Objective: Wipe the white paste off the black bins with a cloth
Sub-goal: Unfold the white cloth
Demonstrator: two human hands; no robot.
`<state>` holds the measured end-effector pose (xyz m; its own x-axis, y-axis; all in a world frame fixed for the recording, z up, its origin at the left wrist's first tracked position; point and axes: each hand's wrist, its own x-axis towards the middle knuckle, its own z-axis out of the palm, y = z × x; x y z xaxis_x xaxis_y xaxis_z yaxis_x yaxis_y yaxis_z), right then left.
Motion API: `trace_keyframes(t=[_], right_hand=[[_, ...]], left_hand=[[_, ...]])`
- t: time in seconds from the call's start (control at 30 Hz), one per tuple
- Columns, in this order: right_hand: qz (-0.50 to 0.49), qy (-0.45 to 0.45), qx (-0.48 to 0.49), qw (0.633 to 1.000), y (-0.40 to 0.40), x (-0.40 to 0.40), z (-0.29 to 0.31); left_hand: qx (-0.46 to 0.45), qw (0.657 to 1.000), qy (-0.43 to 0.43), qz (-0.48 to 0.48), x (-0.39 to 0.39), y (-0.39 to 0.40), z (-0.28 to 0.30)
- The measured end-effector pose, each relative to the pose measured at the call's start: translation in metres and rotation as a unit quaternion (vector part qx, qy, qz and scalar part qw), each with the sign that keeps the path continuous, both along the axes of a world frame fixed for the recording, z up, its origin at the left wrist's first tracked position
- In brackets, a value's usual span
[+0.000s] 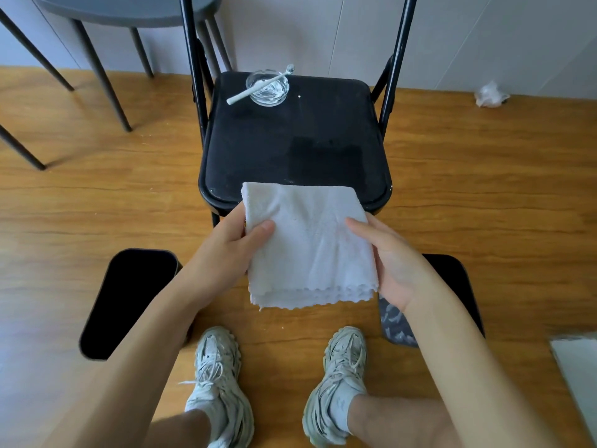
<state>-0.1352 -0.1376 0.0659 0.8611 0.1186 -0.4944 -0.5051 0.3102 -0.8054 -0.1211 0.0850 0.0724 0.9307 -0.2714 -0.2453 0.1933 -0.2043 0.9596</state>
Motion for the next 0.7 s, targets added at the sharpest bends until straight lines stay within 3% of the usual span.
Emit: trace_keyframes(t=[0.27,0.7], right_hand=[[0.095,-0.075,-0.160,0.980,-0.008,-0.001,0.012],[0.085,-0.143,-0.060,0.984,-0.026,-0.014,0.024]], left_hand=[[-0.028,0.999,0.022,-0.033,-0.004,0.008,0.008],[-0.172,0.983,0.023,-0.063,-0.003,0.018,0.016]])
